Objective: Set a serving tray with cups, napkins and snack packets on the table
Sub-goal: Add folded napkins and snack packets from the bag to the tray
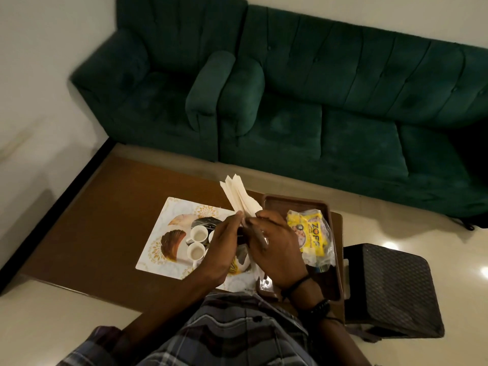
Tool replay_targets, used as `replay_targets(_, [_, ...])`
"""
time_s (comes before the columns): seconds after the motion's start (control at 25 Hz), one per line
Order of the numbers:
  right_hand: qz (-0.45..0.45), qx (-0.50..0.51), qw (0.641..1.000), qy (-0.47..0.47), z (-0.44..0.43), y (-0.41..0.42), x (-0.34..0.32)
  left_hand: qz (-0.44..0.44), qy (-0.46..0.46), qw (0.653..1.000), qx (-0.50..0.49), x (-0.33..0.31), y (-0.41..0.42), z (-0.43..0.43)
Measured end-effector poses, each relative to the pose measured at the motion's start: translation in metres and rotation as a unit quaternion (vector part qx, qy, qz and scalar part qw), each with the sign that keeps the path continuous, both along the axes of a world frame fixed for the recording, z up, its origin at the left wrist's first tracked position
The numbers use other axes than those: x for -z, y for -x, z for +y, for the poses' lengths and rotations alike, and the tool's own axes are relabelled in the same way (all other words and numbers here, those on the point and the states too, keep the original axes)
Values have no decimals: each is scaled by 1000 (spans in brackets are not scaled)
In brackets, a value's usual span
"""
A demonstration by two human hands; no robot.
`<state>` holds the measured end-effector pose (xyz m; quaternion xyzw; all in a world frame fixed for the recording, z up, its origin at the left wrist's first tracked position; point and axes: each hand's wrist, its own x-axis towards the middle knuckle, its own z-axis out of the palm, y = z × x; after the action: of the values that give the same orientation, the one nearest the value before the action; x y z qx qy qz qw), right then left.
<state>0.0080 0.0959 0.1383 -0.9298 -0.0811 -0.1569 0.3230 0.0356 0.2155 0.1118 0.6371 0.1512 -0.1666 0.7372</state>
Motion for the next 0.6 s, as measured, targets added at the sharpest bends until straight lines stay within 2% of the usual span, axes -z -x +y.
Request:
replay_targets(0.32, [88,40,975,-200,-3,-3,2,6,-18,1000,11,2,-1,1])
replay_targets(0.48, [100,64,969,-215,-5,-2,-1,6,-25,1000,16,2,0,0])
replay_targets(0.6, [95,66,973,-201,-5,-4,0,-58,-27,997,49,0,-2,0])
